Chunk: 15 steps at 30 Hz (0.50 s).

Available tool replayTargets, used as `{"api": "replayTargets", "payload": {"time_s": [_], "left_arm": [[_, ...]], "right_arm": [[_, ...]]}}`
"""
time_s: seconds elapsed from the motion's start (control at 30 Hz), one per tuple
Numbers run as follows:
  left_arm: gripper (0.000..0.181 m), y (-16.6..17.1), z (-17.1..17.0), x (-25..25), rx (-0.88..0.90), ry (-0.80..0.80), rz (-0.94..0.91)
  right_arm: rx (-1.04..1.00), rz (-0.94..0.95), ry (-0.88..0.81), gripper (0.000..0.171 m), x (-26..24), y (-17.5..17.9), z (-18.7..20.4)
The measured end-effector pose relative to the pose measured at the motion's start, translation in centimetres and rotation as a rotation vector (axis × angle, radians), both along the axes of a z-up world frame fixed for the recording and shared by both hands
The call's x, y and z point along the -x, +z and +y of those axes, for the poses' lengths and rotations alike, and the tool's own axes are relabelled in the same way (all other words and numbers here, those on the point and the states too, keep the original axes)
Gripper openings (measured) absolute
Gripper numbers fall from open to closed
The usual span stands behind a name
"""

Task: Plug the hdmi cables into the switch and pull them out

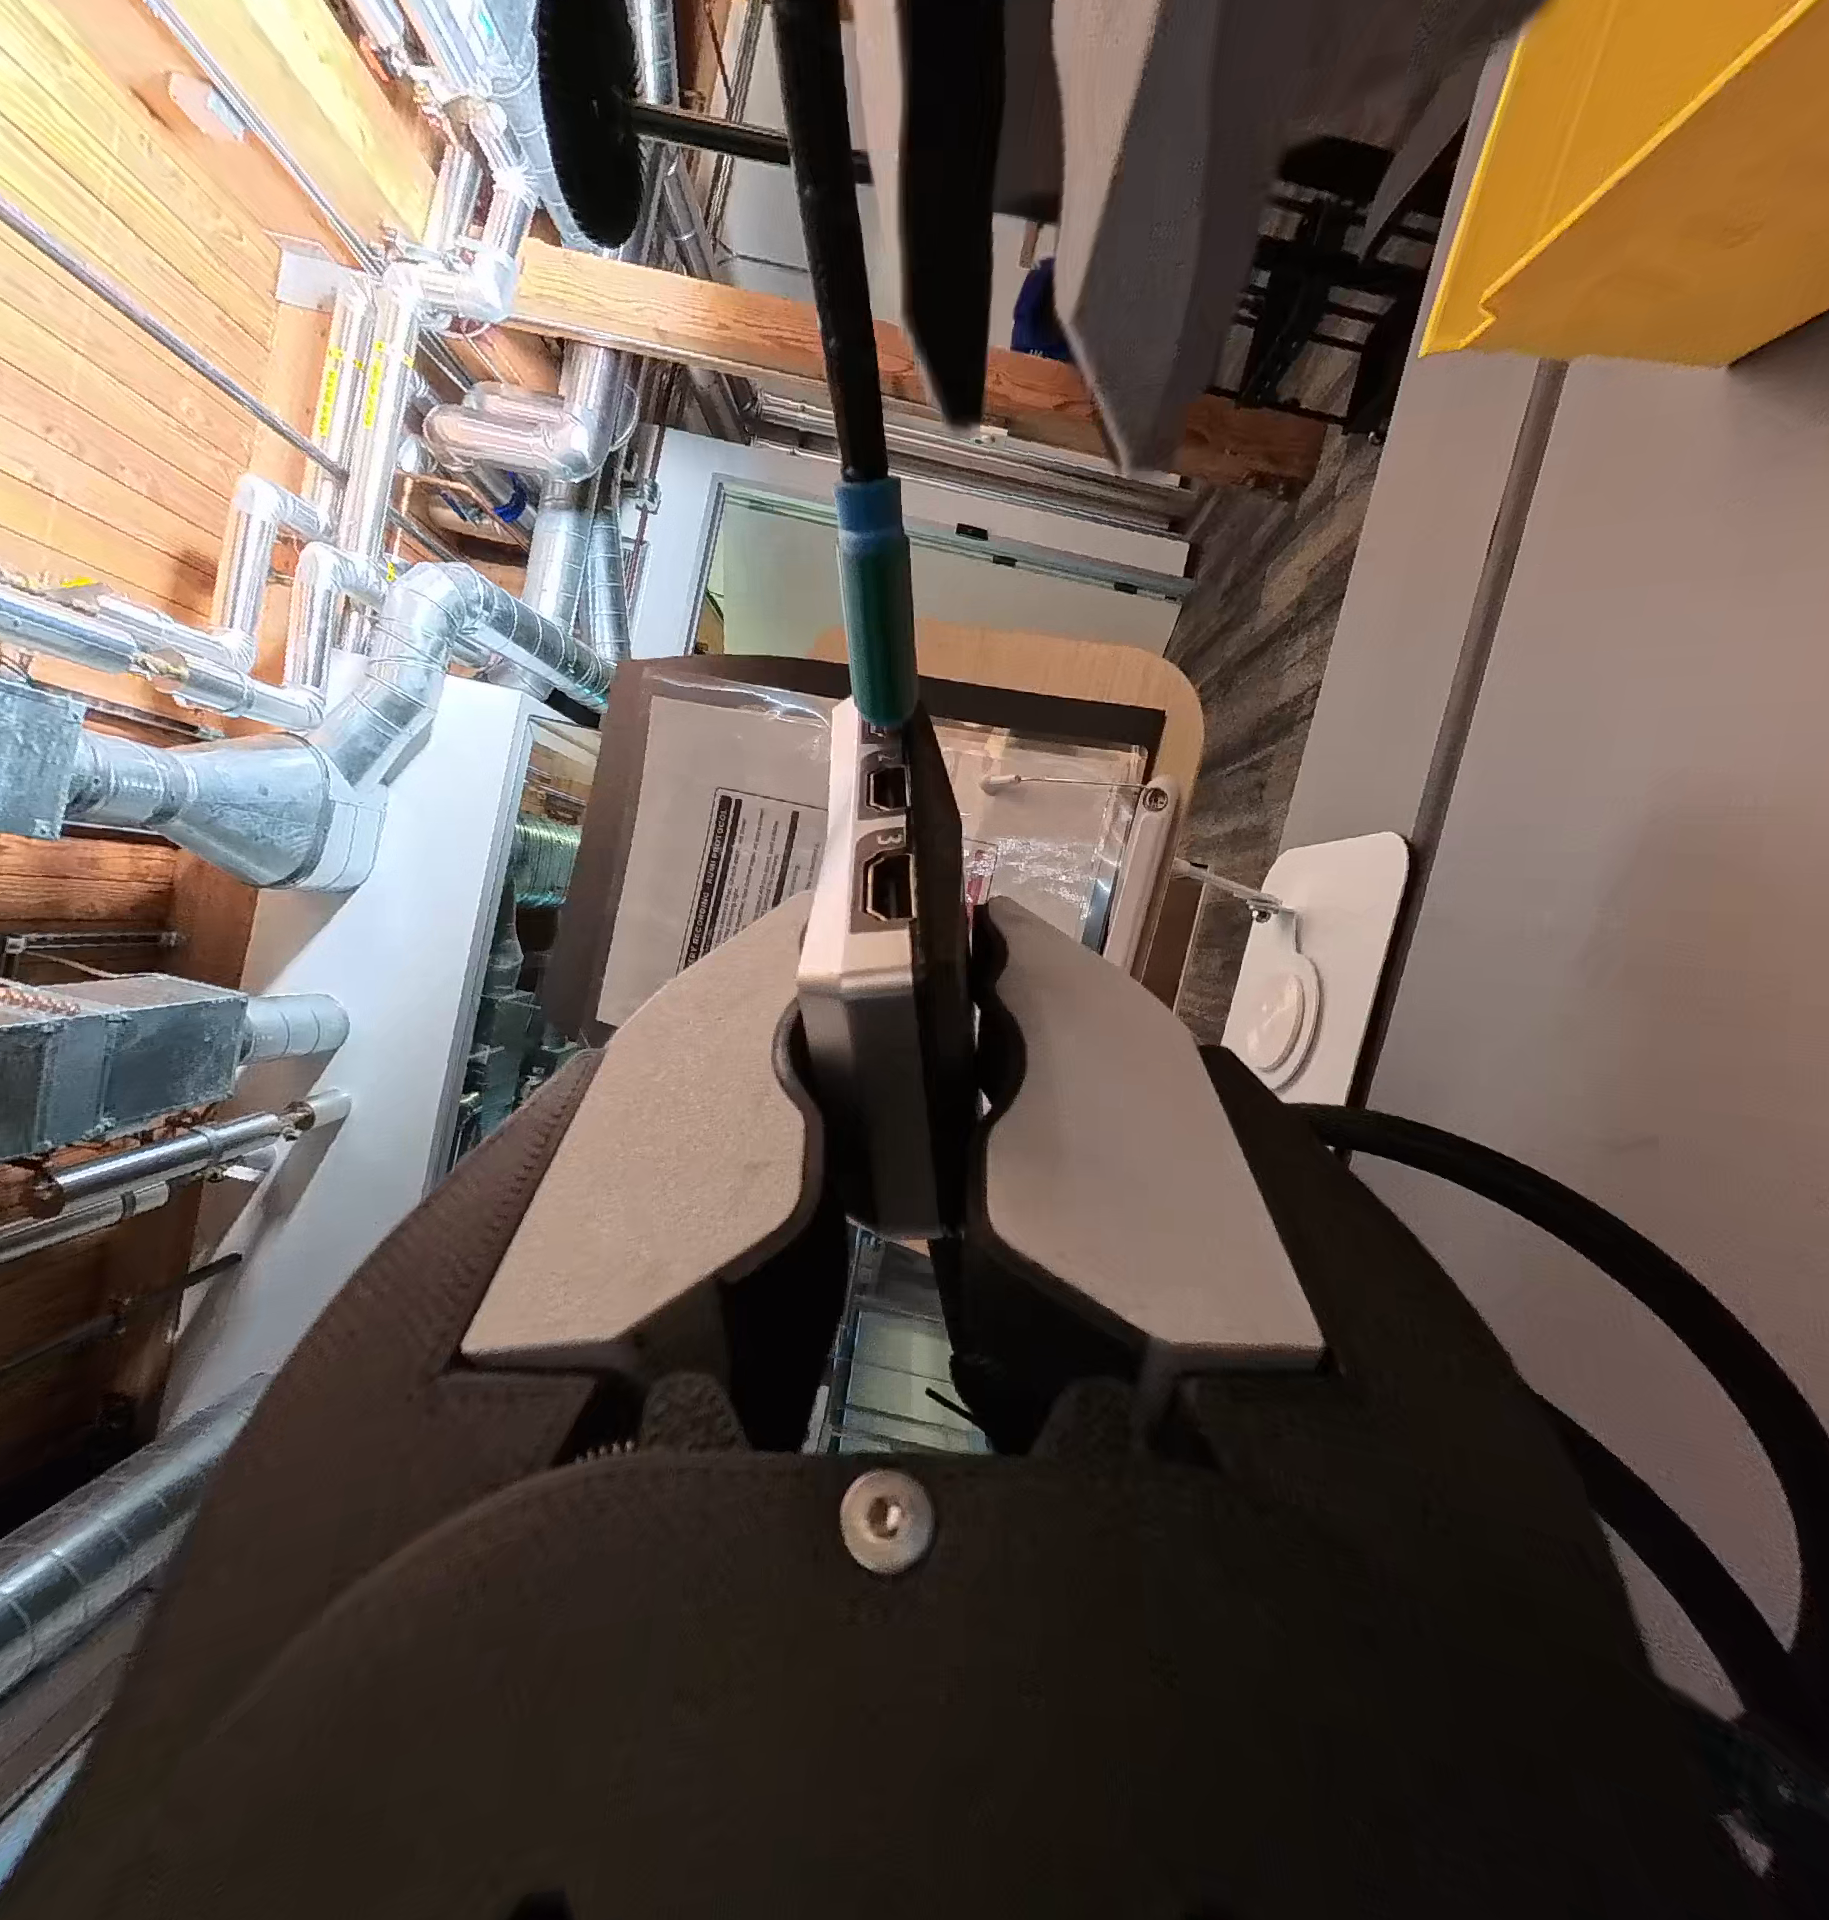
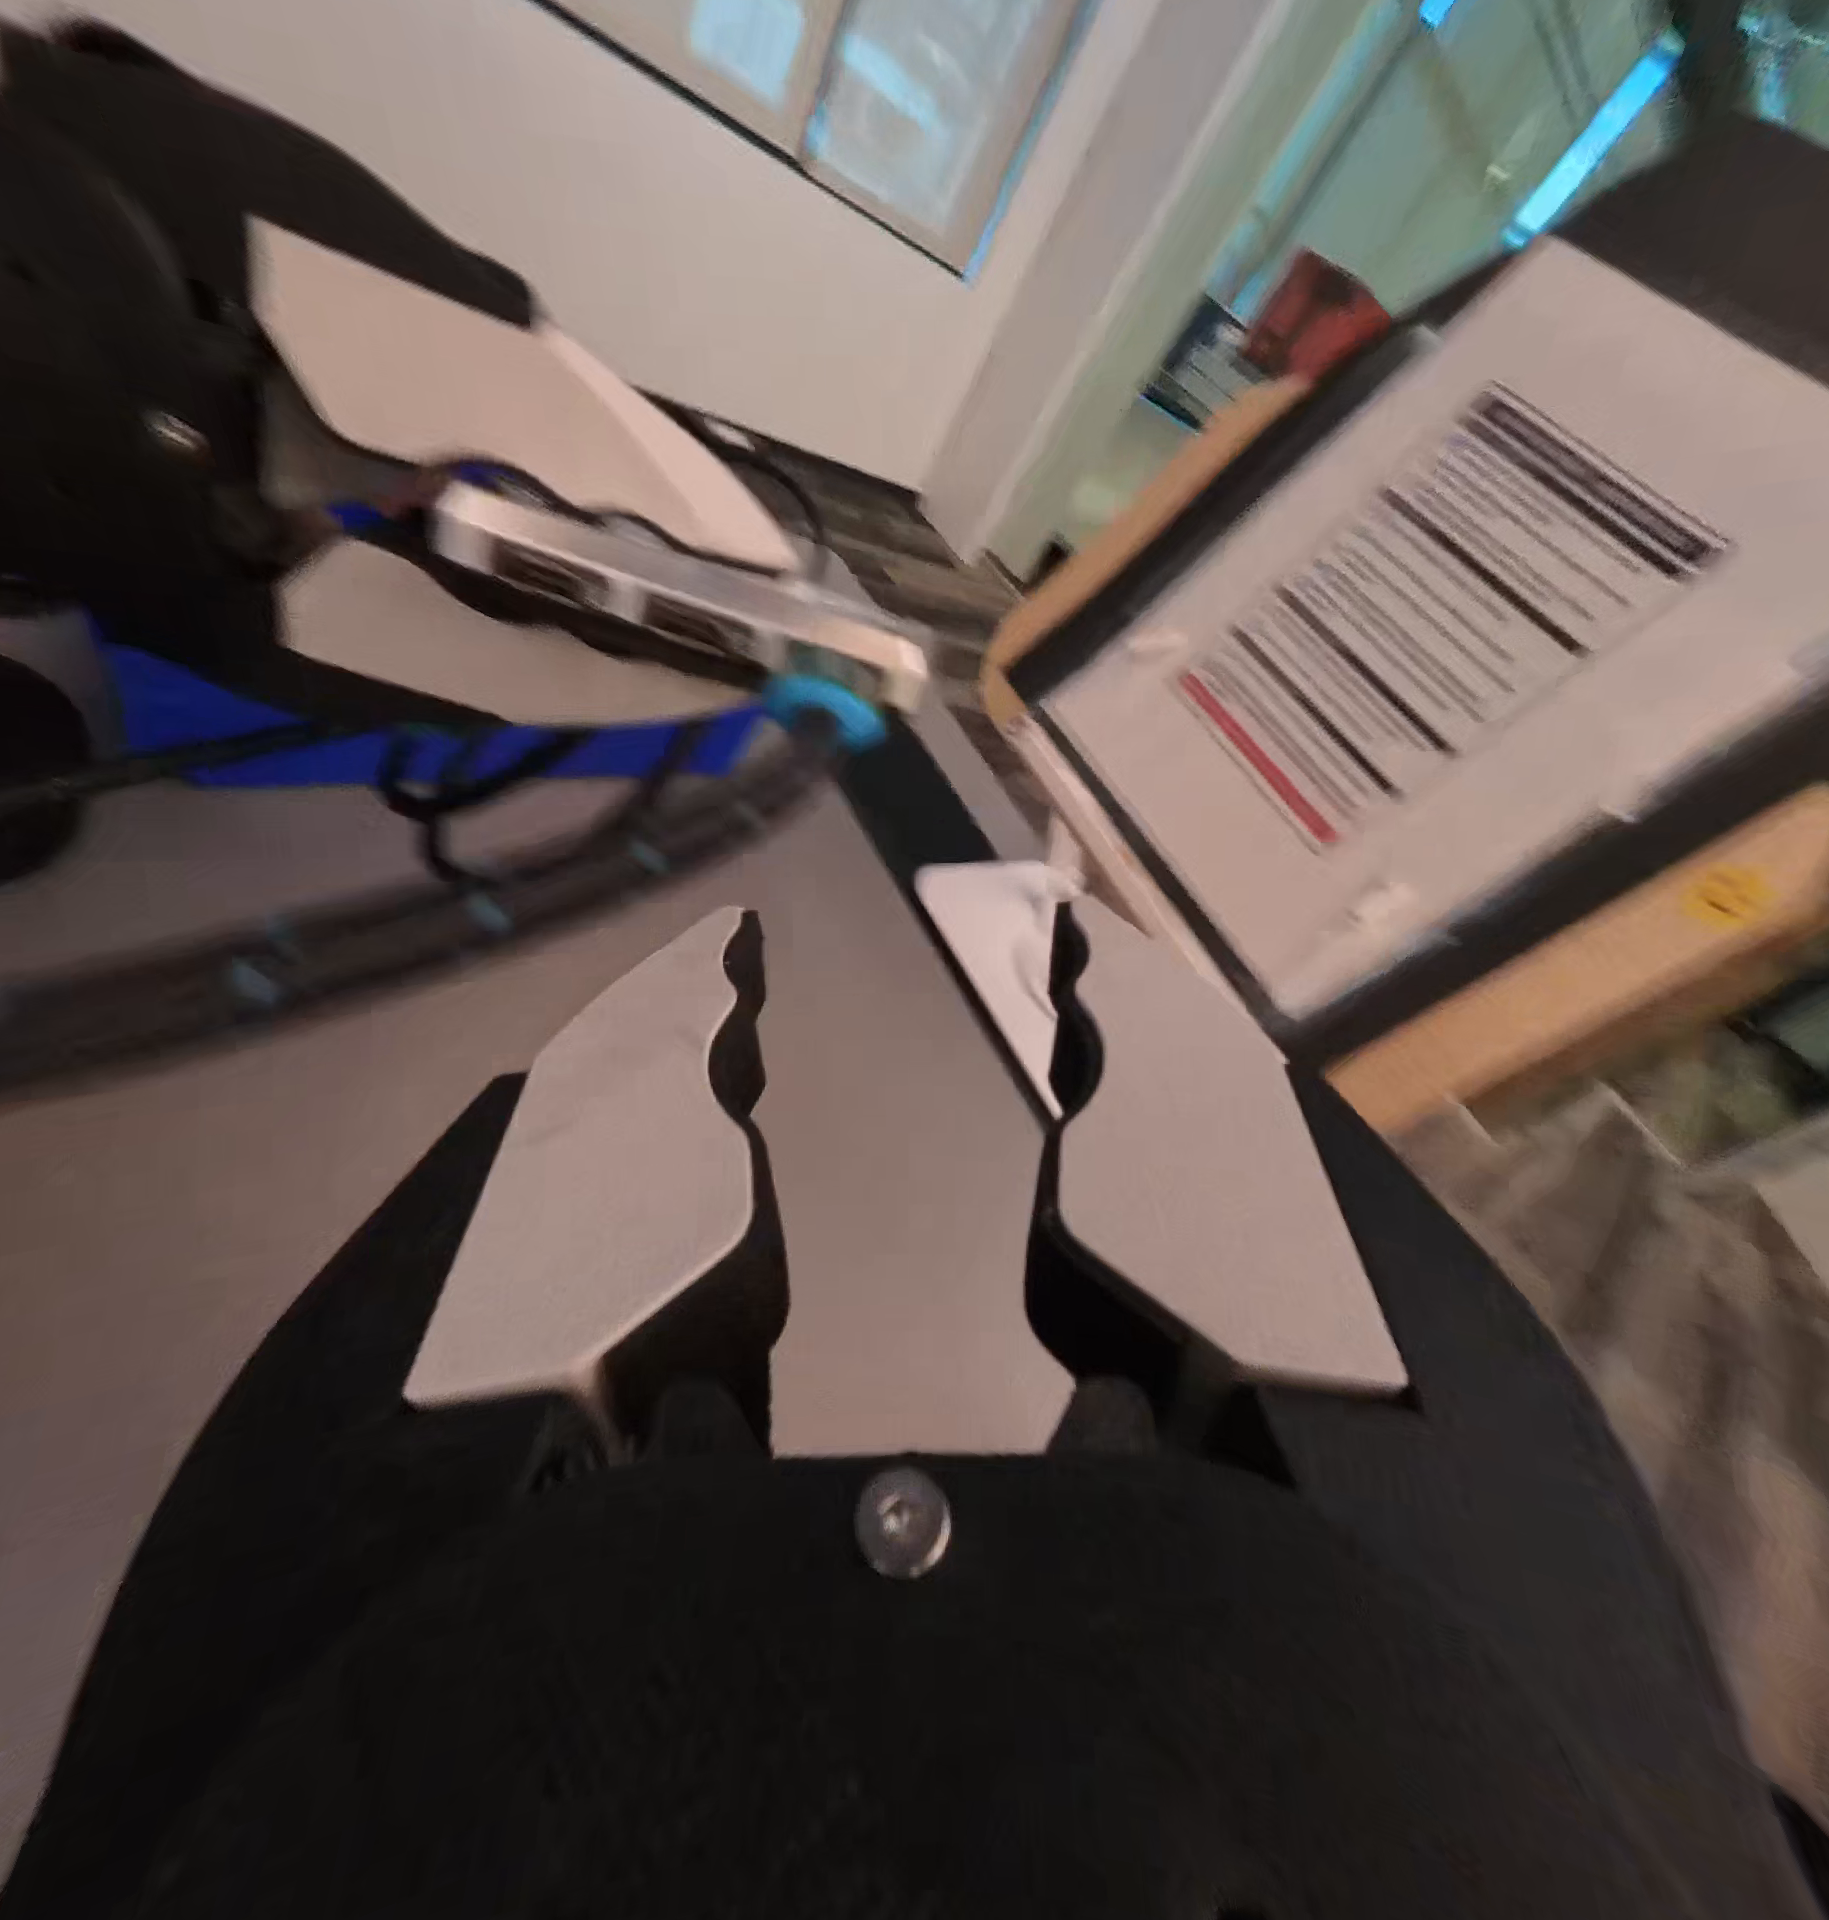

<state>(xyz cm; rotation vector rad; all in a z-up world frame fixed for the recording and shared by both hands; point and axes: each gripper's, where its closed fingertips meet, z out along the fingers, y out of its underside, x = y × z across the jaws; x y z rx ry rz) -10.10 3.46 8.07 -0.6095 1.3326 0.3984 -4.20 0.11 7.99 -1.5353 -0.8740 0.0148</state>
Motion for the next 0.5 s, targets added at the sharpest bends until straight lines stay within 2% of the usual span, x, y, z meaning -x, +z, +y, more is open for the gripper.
{"api": "replayTargets", "payload": {"time_s": [0.1,0.27,0.5], "left_arm": [[0.021,-0.1,0.0,-0.1,-0.009,0.010,0.003],[0.021,-0.4,-0.3,-0.5,-0.018,0.004,0.015],[0.021,-0.5,-0.6,-0.9,-0.005,-0.003,0.011]], "right_arm": [[-0.031,0.144,0.101,0.045,3.7,0.9,-0.1],[-0.067,0.229,0.031,0.024,3.2,1.5,0.6],[-0.016,0.204,0.019,0.022,2.8,1.2,0.5]]}}
